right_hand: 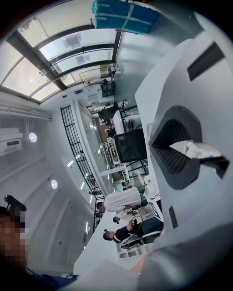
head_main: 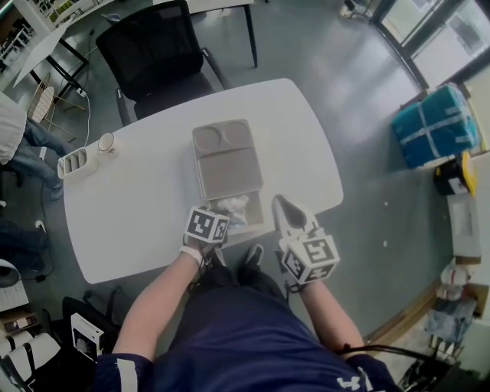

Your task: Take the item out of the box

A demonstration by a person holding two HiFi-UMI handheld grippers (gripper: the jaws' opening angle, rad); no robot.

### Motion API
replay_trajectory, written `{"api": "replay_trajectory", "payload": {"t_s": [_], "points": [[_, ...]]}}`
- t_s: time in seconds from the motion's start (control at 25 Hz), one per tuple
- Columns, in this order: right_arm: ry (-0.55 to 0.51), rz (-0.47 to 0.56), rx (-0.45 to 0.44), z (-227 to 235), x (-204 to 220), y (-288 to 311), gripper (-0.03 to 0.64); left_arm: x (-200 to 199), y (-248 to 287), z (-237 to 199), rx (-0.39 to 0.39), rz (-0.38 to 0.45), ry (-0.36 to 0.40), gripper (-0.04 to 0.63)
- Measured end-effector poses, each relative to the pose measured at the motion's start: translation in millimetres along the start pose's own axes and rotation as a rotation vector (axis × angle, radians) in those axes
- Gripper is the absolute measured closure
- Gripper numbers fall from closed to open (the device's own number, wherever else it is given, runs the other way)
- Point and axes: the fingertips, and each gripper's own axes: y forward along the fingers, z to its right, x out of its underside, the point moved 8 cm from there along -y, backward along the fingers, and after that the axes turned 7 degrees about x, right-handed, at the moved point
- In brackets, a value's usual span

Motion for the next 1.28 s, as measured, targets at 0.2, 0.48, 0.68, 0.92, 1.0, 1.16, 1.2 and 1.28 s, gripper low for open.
{"api": "replay_trajectory", "payload": {"t_s": [0.2,0.48,0.68,0.92,1.0,1.16,1.2,1.28], "points": [[-0.01,0.006,-0.015,-8,-5,4,0.6,-6,-23,5,0.007,0.073,-0.001,0.561],[-0.028,0.021,-0.036,-19,-15,9,0.6,-18,-64,16,-0.033,0.171,0.066,0.561],[-0.037,0.036,-0.05,-25,-27,14,0.6,-31,-103,21,-0.027,0.319,0.062,0.561],[-0.059,0.075,-0.06,-30,-46,20,0.6,-55,-158,25,-0.135,0.492,0.14,0.561],[-0.065,0.096,-0.07,-30,-56,20,0.6,-65,-179,29,-0.177,0.565,0.174,0.561],[-0.092,0.149,-0.076,-31,-80,19,0.6,-78,-217,39,-0.239,0.718,0.237,0.561],[-0.098,0.161,-0.076,-32,-85,18,0.6,-80,-224,42,-0.257,0.746,0.252,0.561],[-0.105,0.186,-0.082,-33,-95,16,0.6,-83,-236,49,-0.292,0.792,0.283,0.561]]}}
